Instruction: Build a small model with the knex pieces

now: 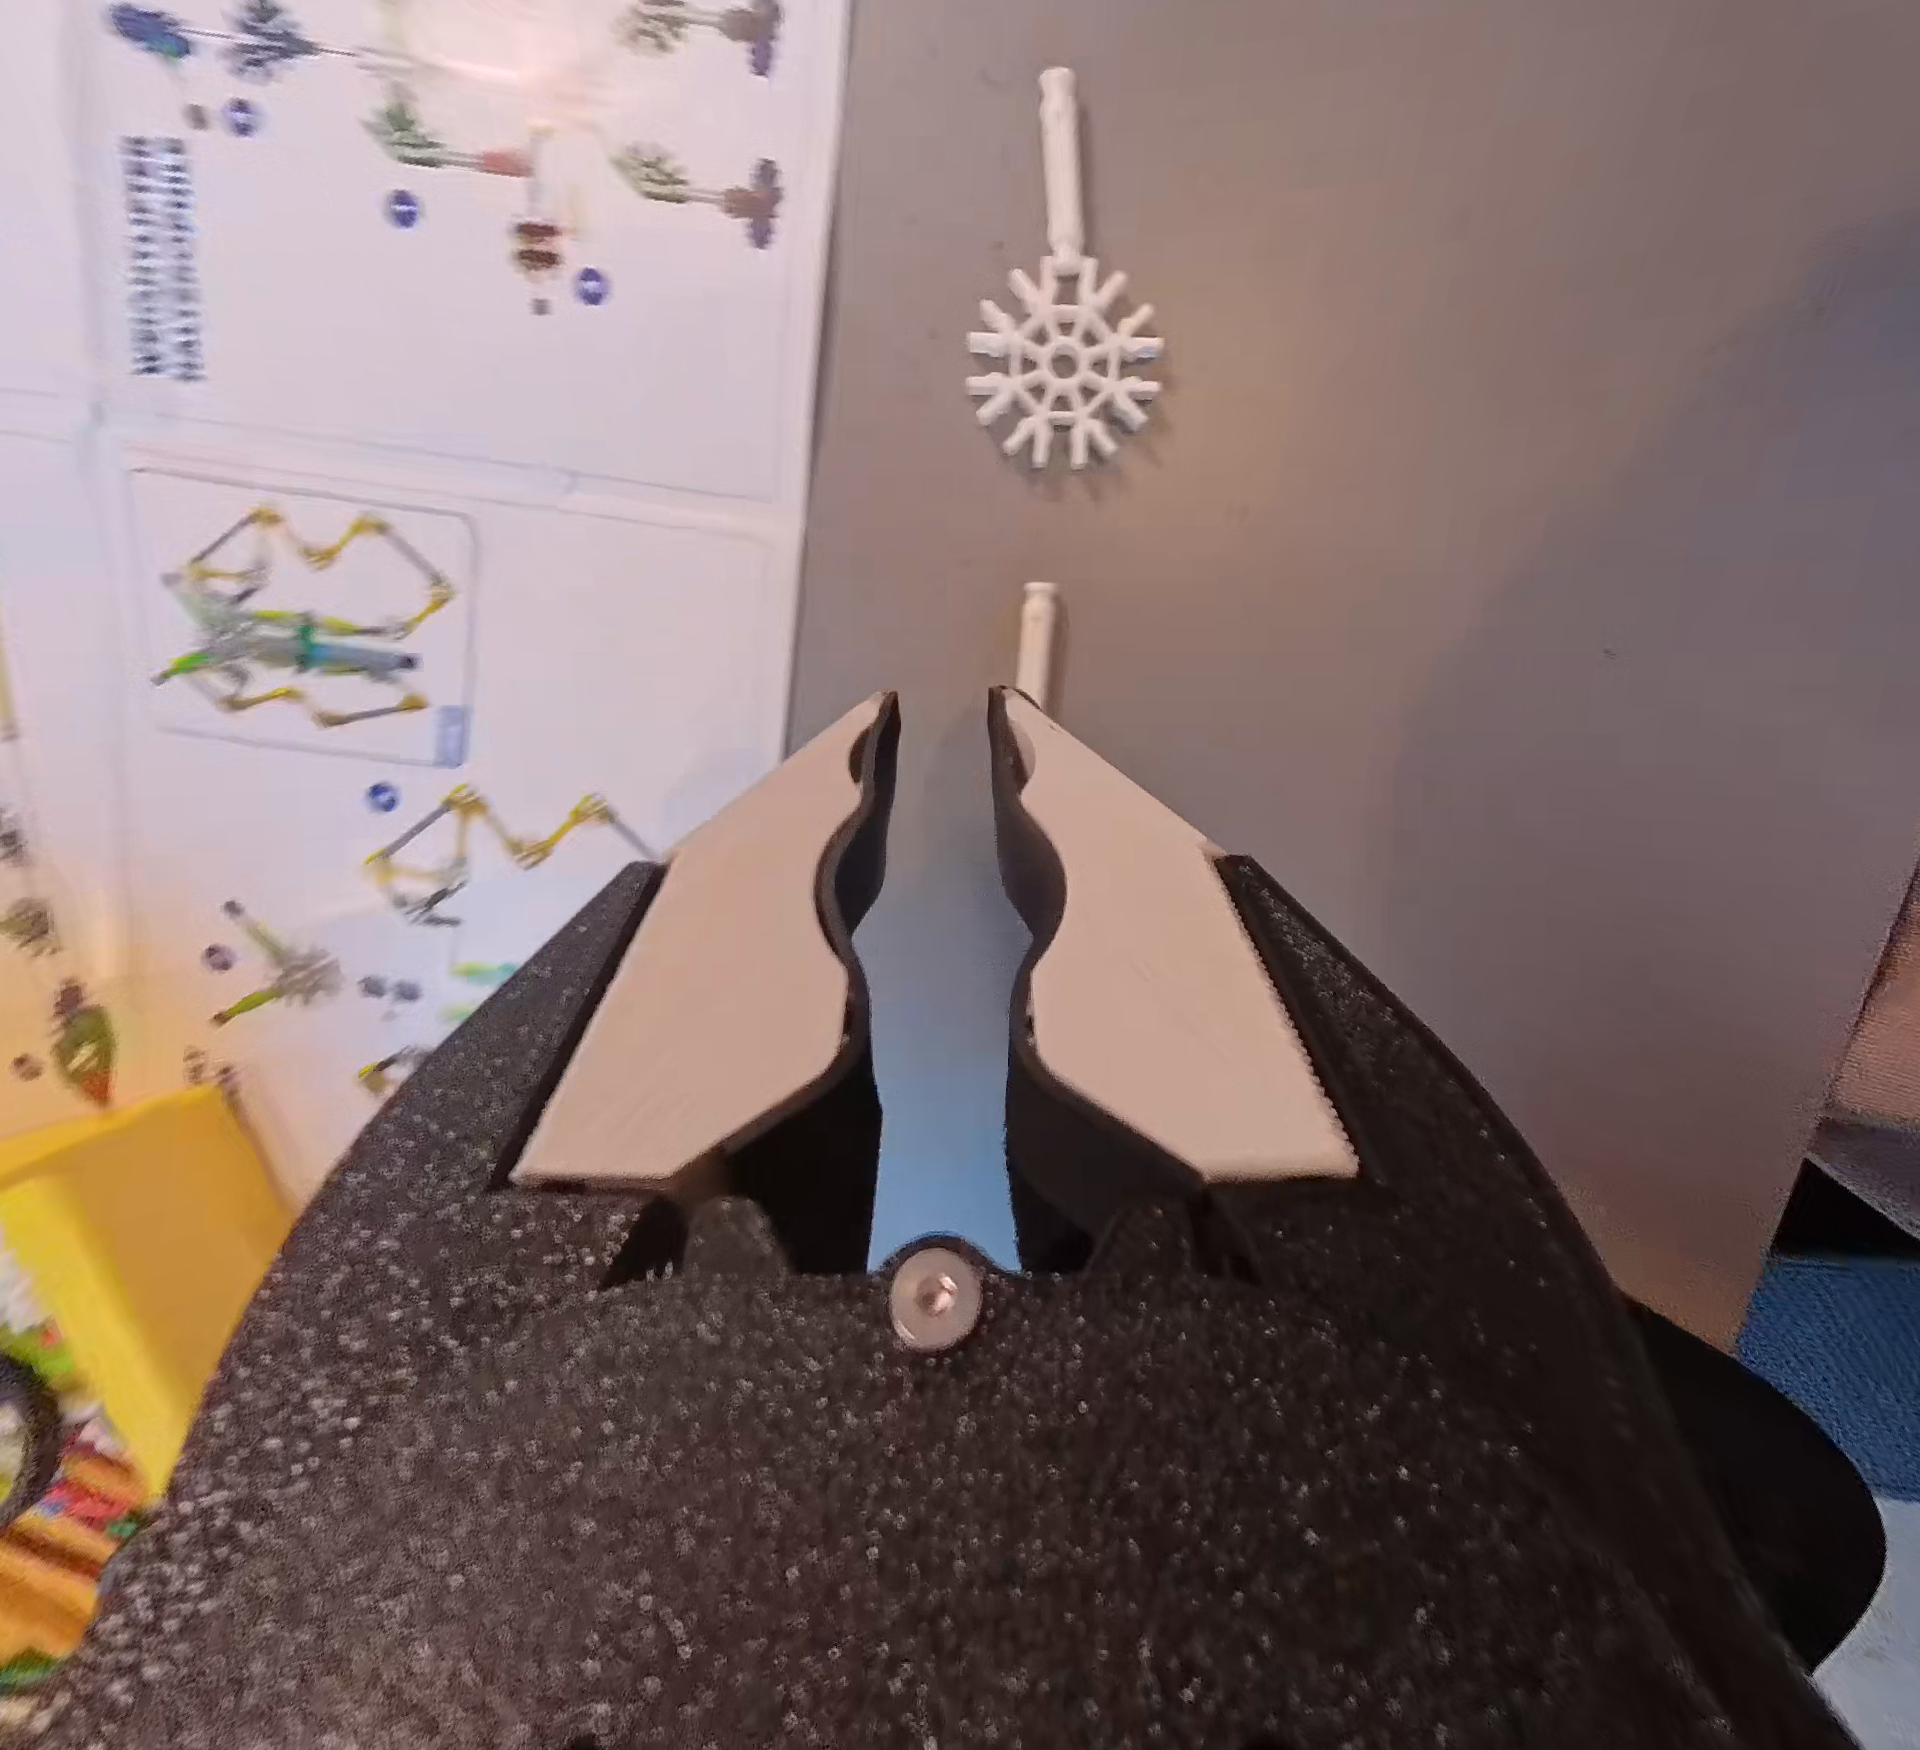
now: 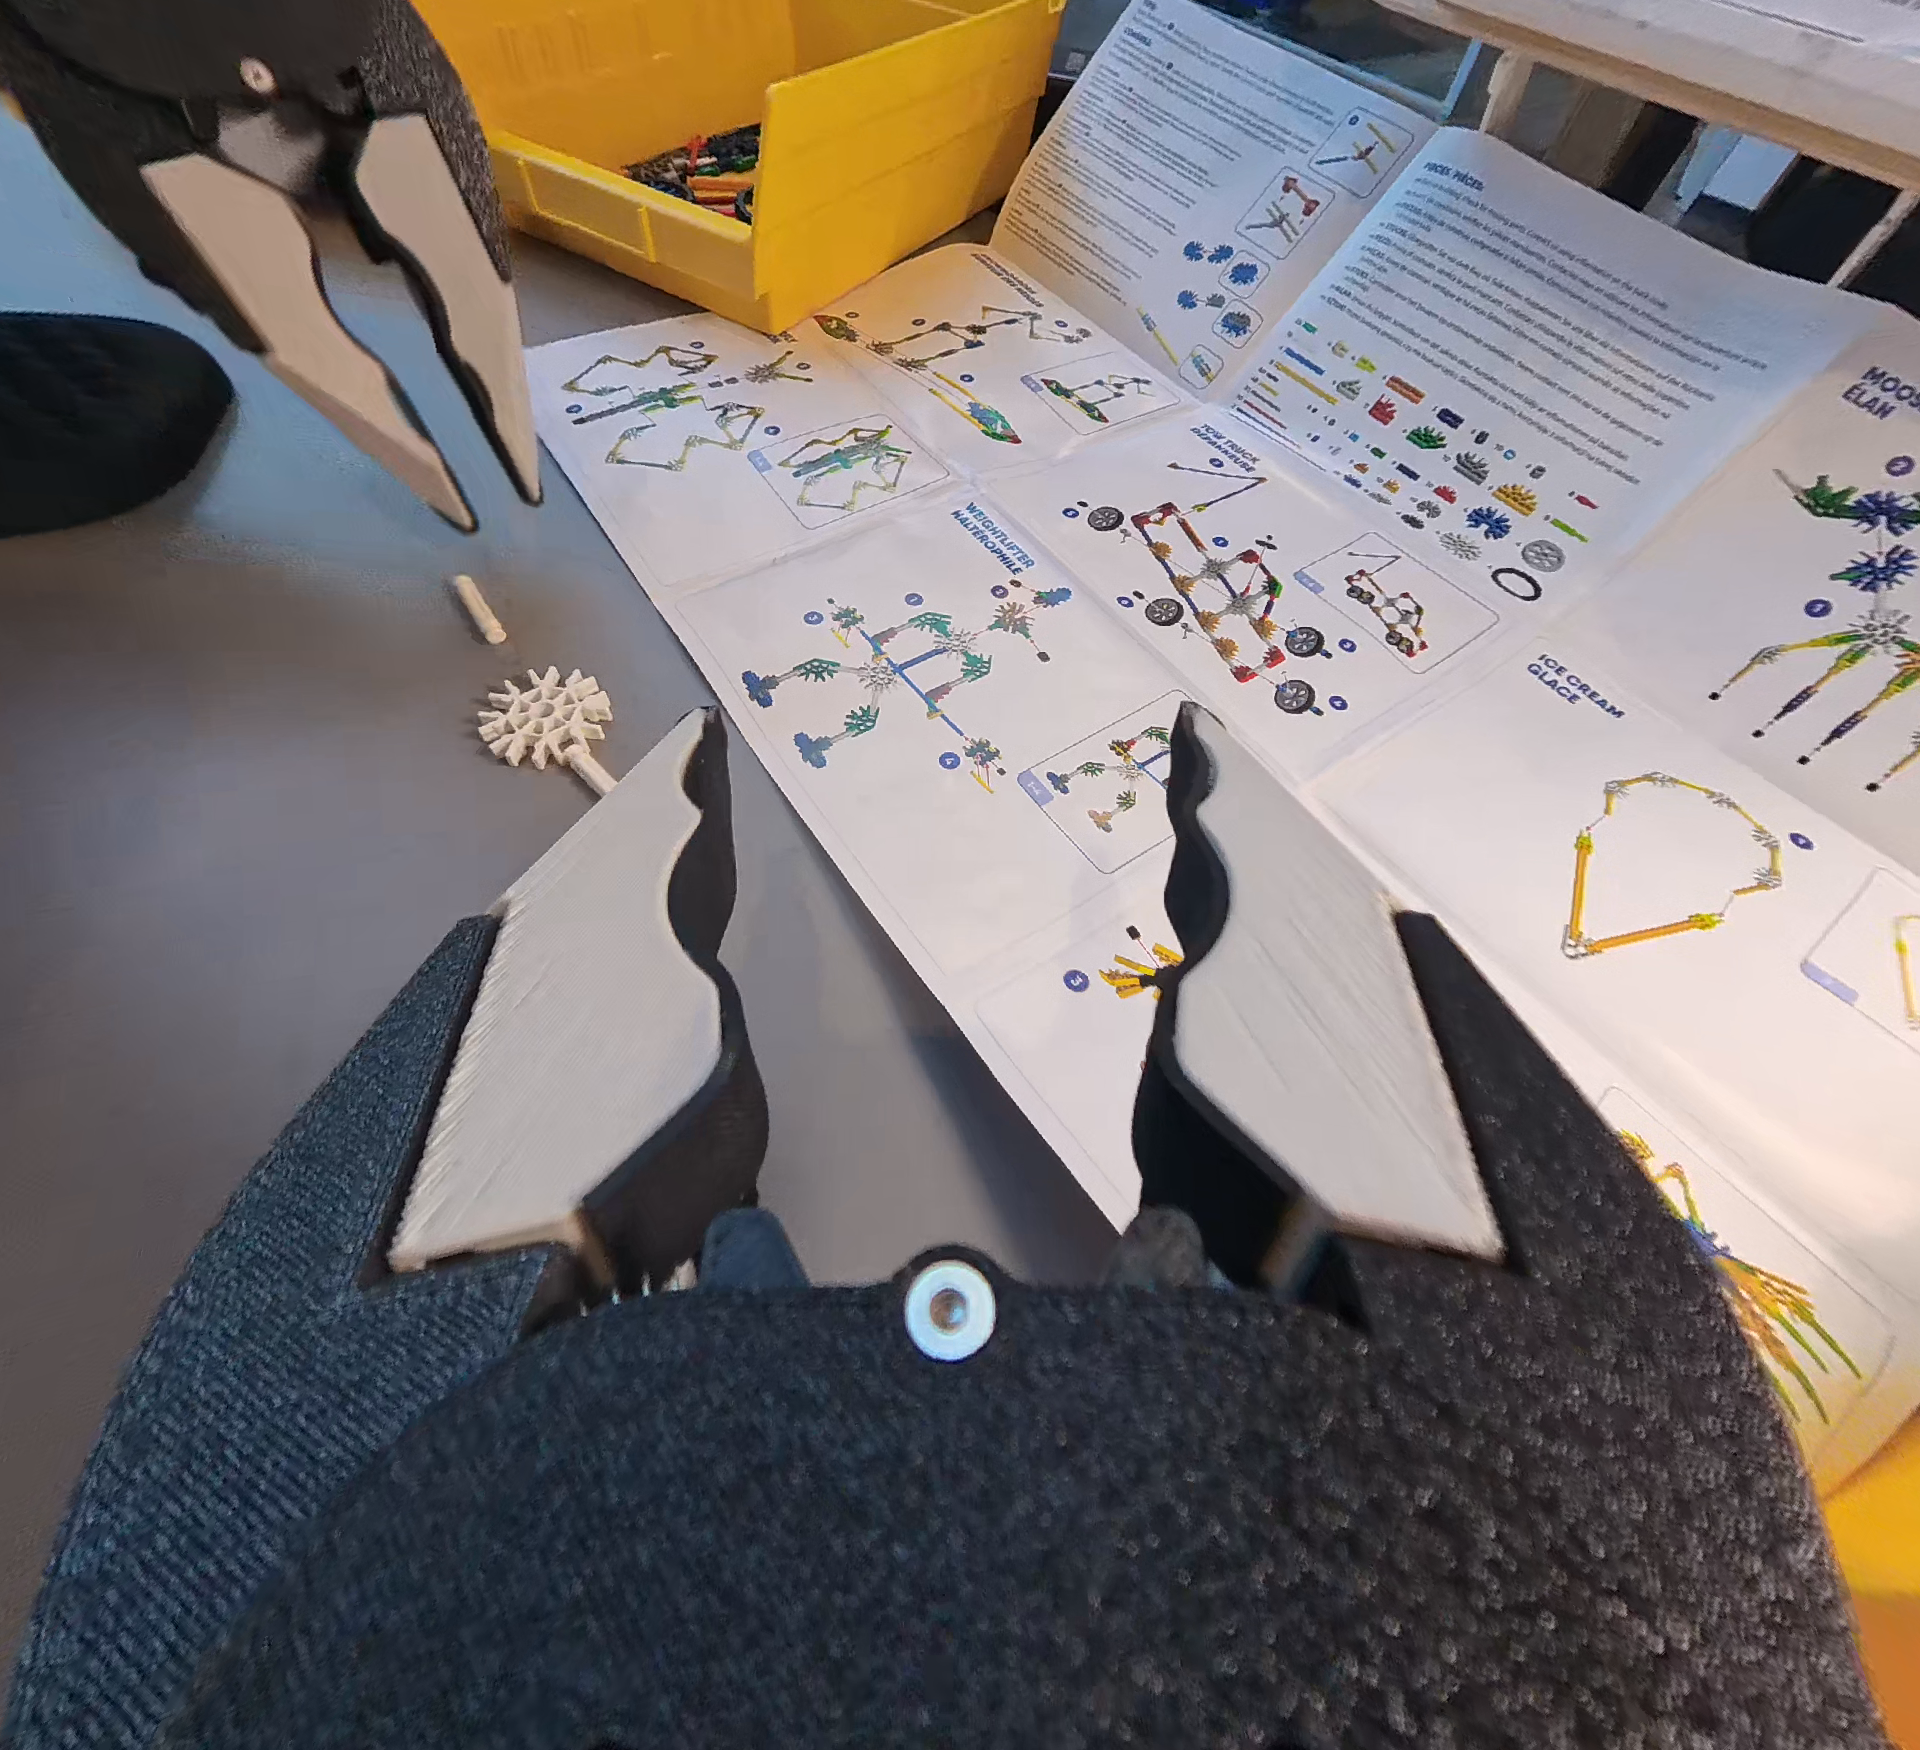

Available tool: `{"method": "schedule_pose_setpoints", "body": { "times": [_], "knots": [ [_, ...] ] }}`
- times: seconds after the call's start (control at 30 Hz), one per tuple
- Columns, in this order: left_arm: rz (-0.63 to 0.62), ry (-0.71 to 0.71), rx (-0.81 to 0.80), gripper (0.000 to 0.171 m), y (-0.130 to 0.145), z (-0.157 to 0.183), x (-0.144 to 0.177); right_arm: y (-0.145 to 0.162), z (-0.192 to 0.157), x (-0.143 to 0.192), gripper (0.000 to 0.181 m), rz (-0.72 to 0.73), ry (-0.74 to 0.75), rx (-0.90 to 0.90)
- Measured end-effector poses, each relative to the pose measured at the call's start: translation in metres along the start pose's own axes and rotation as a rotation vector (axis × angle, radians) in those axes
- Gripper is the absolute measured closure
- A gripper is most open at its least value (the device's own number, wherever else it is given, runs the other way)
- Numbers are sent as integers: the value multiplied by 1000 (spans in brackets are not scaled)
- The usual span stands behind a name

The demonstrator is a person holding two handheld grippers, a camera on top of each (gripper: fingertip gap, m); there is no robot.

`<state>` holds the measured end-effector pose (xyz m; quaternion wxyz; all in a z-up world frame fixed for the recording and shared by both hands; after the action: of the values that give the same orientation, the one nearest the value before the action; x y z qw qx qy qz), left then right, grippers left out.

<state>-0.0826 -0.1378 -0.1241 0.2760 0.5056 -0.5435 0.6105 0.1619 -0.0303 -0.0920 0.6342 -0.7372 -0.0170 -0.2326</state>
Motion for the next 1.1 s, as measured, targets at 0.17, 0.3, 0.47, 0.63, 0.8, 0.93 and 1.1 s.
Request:
{"method": "schedule_pose_setpoints", "body": {
  "times": [0.17, 0.3, 0.47, 0.63, 0.8, 0.93, 1.1],
  "knots": [
    [-1, -317, 151, 159, 41, -75, 72, -1, 5, 2, 99, 38, -4, -23],
    [-213, -516, 314, 154, 120, -152, 118, -3, 7, 3, 100, 66, -2, -30],
    [-351, -441, 491, 159, 209, -220, 128, -1, 9, 4, 102, 78, 4, -33],
    [-445, -307, 609, 160, 249, -250, 97, 1, 11, 3, 104, 94, -1, -36],
    [-515, -224, 671, 162, 271, -263, 74, 5, 13, -2, 104, 77, 0, -41],
    [-492, -169, 709, 168, 272, -266, 67, 10, 15, -6, 104, 53, -10, -48],
    [-561, -190, 680, 169, 269, -262, 72, 11, 13, -6, 105, 52, -13, -39]
  ]
}}
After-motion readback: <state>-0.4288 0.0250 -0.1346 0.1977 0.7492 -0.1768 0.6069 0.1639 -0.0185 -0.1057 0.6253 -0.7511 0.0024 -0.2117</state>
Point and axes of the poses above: each gripper's, where its closed fingertips meet, x back along the fingers, y out of its underside, z = x × y across the jaws, the point moved 7 cm from there along x, back along the fingers, and after that the axes turned 11 degrees about -x, right-handed, at the moved point
